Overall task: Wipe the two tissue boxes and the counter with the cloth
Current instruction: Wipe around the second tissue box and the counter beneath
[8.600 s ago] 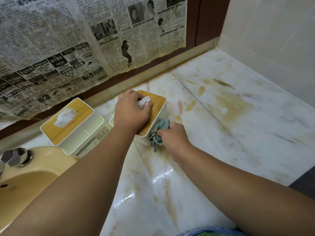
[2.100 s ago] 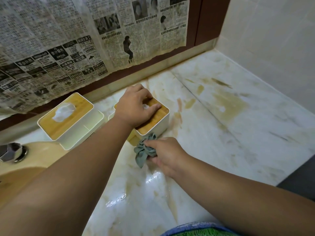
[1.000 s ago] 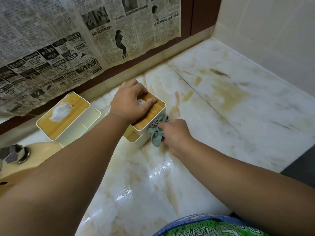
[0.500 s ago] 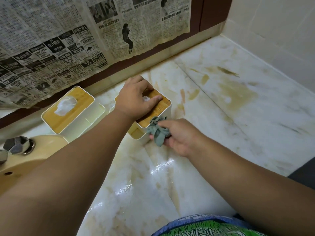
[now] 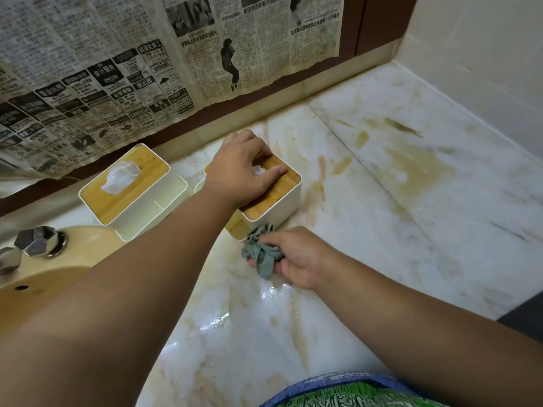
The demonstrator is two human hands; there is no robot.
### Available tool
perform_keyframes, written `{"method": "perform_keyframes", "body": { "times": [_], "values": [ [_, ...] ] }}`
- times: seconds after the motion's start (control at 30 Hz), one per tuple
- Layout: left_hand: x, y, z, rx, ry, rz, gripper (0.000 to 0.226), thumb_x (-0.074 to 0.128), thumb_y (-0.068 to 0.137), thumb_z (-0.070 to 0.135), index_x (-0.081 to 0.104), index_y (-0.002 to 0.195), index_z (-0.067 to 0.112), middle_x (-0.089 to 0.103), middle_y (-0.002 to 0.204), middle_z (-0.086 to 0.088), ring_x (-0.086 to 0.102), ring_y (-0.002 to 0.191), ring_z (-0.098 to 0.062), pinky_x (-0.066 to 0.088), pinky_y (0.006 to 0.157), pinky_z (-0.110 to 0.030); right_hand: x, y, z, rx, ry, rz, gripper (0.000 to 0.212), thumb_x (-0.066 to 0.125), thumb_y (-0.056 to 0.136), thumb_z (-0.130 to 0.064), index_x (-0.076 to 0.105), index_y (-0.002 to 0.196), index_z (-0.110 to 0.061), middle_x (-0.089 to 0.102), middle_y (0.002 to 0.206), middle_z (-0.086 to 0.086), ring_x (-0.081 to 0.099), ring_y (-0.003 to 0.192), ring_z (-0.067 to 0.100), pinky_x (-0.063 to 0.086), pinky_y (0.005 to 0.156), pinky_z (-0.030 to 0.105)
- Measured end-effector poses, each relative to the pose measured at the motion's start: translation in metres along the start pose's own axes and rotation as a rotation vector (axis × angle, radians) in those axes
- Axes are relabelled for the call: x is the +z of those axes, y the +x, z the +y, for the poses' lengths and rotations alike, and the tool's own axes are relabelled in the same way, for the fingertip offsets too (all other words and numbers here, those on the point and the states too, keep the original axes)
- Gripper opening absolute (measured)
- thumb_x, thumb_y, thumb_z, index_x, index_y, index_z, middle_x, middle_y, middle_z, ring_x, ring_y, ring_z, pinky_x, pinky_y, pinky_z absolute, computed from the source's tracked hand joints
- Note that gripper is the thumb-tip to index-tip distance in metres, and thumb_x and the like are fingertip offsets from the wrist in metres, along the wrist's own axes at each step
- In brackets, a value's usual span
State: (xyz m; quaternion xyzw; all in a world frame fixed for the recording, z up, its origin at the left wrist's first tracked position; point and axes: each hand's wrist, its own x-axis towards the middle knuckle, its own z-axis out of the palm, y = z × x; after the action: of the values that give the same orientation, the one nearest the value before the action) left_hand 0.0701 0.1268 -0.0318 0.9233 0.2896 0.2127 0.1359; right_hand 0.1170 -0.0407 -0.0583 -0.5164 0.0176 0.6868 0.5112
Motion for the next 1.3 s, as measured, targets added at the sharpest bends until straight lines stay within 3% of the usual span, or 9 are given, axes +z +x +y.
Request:
{"method": "perform_keyframes", "body": {
  "times": [0.13,0.33,0.53,0.7,0.9,1.03,1.17,1.23,1.3],
  "values": [
    [0.002,0.000,-0.001,-0.002,-0.010,0.003,0.045,0.072,0.076,0.062,0.071,0.095,0.021,0.060,0.095,0.007,0.052,0.093,-0.020,0.038,0.078,-0.027,-0.014,-0.003,-0.028,-0.105,0.052,0.055,0.017,0.055,0.096,0.003,0.062,0.107,0.013,0.070,0.090,0.027,0.070,0.060,0.030,0.062,0.053,0.034],
    [0.002,0.000,-0.001,-0.009,-0.006,0.001,0.047,0.070,0.076,0.064,0.071,0.096,0.022,0.059,0.096,0.008,0.053,0.094,-0.020,0.042,0.079,-0.030,-0.020,0.005,-0.037,-0.113,0.041,0.125,0.016,0.054,0.096,0.005,0.061,0.107,0.013,0.068,0.096,0.030,0.070,0.068,0.033,0.062,0.053,0.037],
    [0.001,-0.001,0.000,-0.007,-0.002,-0.005,0.046,0.071,0.077,0.062,0.071,0.098,0.021,0.061,0.098,0.006,0.052,0.095,-0.020,0.041,0.080,-0.030,-0.001,0.015,0.007,0.016,-0.066,-0.011,0.014,0.053,0.094,0.009,0.063,0.104,0.011,0.069,0.100,0.033,0.071,0.089,0.043,0.060,0.084,0.052],
    [0.001,-0.001,0.000,-0.001,0.005,-0.013,0.046,0.070,0.078,0.062,0.070,0.098,0.021,0.061,0.099,0.005,0.053,0.095,-0.020,0.041,0.080,-0.031,0.001,0.006,0.005,0.043,-0.088,-0.142,0.012,0.051,0.097,0.007,0.063,0.093,0.006,0.069,0.082,0.024,0.069,0.067,0.032,0.062,0.062,0.037],
    [0.002,-0.001,-0.001,-0.005,0.007,-0.014,0.046,0.070,0.077,0.063,0.070,0.097,0.021,0.060,0.098,0.006,0.054,0.094,-0.022,0.044,0.081,-0.034,-0.033,0.001,-0.053,-0.095,-0.010,0.044,0.009,0.053,0.096,0.006,0.061,0.099,0.010,0.067,0.085,0.027,0.069,0.053,0.027,0.059,0.048,0.032],
    [0.001,-0.001,0.000,-0.010,0.017,-0.022,0.048,0.068,0.077,0.065,0.069,0.099,0.022,0.061,0.099,0.006,0.053,0.096,-0.021,0.045,0.081,-0.034,-0.047,0.003,-0.070,-0.173,-0.102,0.151,0.011,0.056,0.093,0.007,0.062,0.100,0.012,0.068,0.089,0.029,0.070,0.060,0.031,0.062,0.054,0.037],
    [0.000,0.000,0.001,-0.014,0.037,-0.034,0.049,0.067,0.077,0.065,0.069,0.099,0.021,0.061,0.100,0.006,0.053,0.095,-0.019,0.045,0.081,-0.033,-0.027,0.006,-0.049,-0.143,-0.298,0.142,0.006,0.062,0.087,0.006,0.065,0.091,0.003,0.069,0.097,0.031,0.072,0.091,0.044,0.058,0.085,0.058],
    [0.000,-0.001,0.002,-0.010,0.043,-0.041,0.049,0.067,0.077,0.064,0.069,0.100,0.021,0.061,0.101,0.005,0.053,0.095,-0.019,0.045,0.083,-0.032,-0.017,0.004,-0.033,-0.119,-0.384,0.051,0.009,0.062,0.089,0.003,0.064,0.083,-0.003,0.070,0.085,0.022,0.072,0.082,0.037,0.062,0.076,0.049],
    [-0.001,-0.001,0.003,-0.006,0.056,-0.047,0.047,0.068,0.078,0.062,0.069,0.101,0.020,0.061,0.102,0.004,0.054,0.096,-0.019,0.044,0.083,-0.031,-0.014,-0.002,-0.021,-0.159,-0.445,-0.033,0.019,0.063,0.092,0.000,0.063,0.074,-0.008,0.068,0.067,0.008,0.068,0.061,0.021,0.057,0.054,0.029]
  ]
}}
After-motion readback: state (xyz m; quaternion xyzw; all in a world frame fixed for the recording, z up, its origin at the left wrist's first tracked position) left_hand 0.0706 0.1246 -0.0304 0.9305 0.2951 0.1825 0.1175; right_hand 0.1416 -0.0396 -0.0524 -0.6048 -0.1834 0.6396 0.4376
